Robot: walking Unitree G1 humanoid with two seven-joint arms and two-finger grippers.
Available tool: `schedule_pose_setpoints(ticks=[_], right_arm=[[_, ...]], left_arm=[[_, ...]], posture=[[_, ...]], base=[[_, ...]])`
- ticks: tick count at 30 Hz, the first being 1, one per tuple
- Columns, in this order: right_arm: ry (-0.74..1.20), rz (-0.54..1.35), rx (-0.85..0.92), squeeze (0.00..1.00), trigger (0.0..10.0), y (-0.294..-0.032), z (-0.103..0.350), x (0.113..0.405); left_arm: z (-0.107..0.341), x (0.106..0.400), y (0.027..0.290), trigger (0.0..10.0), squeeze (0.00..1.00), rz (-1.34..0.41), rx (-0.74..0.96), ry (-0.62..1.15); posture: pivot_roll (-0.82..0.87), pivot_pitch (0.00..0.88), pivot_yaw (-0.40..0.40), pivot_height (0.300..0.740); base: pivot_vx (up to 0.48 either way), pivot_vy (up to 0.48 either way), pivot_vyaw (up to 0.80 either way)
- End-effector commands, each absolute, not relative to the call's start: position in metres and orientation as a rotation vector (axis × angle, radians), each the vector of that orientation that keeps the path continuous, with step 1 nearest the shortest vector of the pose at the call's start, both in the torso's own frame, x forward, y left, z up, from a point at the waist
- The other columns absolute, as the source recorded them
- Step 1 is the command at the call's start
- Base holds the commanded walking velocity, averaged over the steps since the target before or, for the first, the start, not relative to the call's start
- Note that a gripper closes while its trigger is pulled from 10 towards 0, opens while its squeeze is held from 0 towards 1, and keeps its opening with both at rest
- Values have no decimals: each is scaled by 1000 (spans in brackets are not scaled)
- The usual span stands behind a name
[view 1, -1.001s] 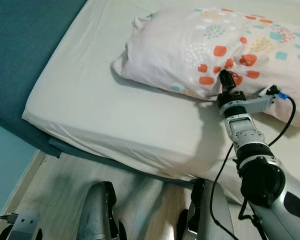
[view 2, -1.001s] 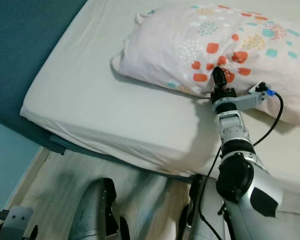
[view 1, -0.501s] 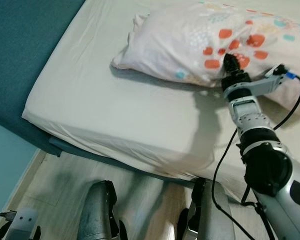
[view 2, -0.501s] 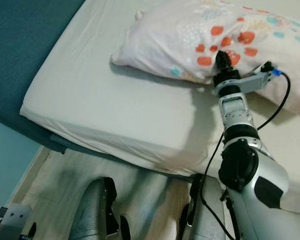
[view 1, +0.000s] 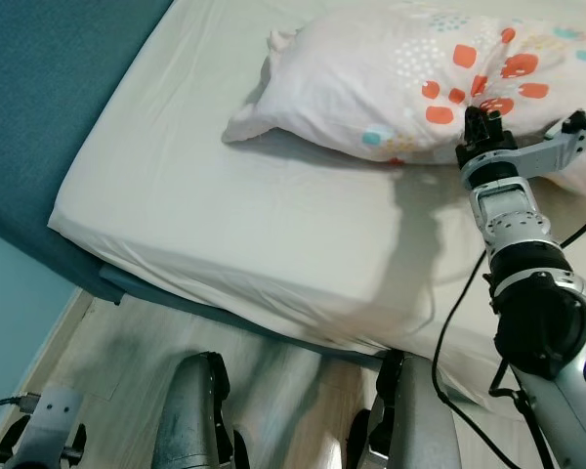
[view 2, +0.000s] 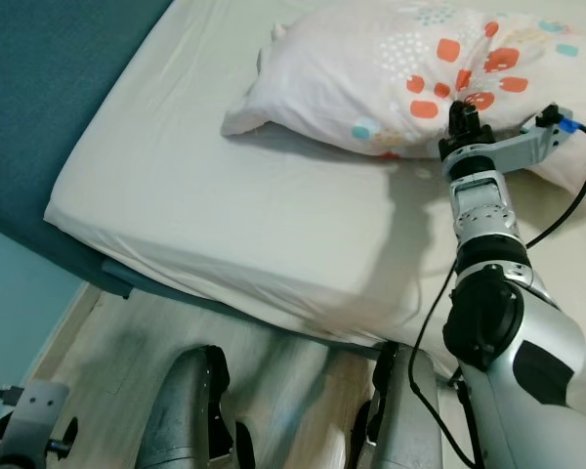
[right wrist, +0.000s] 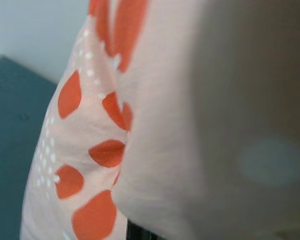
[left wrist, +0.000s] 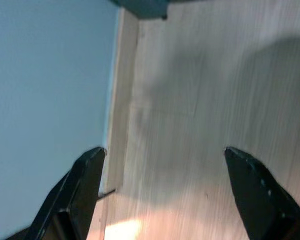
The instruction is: Clean up the room
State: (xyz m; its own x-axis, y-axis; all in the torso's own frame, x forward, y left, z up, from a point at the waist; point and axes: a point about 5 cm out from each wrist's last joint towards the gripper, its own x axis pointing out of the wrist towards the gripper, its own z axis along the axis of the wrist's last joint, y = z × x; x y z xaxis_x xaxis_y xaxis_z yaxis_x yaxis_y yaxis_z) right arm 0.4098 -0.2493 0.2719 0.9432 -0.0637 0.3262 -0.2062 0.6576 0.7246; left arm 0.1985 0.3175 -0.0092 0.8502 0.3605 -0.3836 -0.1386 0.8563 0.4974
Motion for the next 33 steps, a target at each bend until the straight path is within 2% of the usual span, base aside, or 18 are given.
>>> schedule_pose_setpoints(ticks=[1, 5, 6, 8, 9, 12, 16, 20, 26, 33], right_arm=[[-328, 106, 791, 0, 0, -247, 271, 410], [-326, 220, 716, 0, 0, -229, 274, 412], [-322, 299, 692, 0, 0, -215, 274, 412], [-322, 299, 692, 0, 0, -215, 274, 412], [-323, 394, 654, 0, 0, -195, 269, 409], [-324, 411, 650, 0, 0, -191, 266, 407], [-283, 370, 643, 0, 0, -197, 243, 396], [-280, 358, 634, 0, 0, -200, 240, 393], [-289, 362, 617, 0, 0, -201, 244, 388], [-298, 457, 561, 0, 0, -183, 254, 378]], left_arm=[[-21, 190, 313, 10000, 0, 277, 465, 558], [-18, 204, 308, 10000, 0, 284, 445, 541], [-15, 214, 304, 10000, 0, 291, 426, 525], [-15, 214, 304, 10000, 0, 291, 426, 525], [-4, 236, 298, 10000, 0, 321, 378, 485], [0, 243, 297, 10000, 0, 332, 362, 471], [25, 273, 300, 10000, 0, 396, 318, 402], [26, 276, 300, 10000, 0, 405, 309, 419], [20, 274, 296, 10000, 0, 418, 272, 466], [7, 270, 279, 10000, 0, 352, 255, 486]], posture=[[226, 230, -7, 410], [199, 187, -10, 410], [179, 154, -12, 410], [179, 154, -12, 410], [149, 103, -18, 415], [149, 103, -18, 420], [129, 40, -28, 440], [123, 28, -27, 450], [114, 13, -25, 470], [102, 0, -36, 500]], base=[[0, 0, 0], [0, 0, 0], [0, 0, 0], [0, 0, 0], [0, 0, 0], [0, 0, 0], [0, 0, 0], [0, 0, 0], [-477, 0, 0], [-69, 0, 0]])
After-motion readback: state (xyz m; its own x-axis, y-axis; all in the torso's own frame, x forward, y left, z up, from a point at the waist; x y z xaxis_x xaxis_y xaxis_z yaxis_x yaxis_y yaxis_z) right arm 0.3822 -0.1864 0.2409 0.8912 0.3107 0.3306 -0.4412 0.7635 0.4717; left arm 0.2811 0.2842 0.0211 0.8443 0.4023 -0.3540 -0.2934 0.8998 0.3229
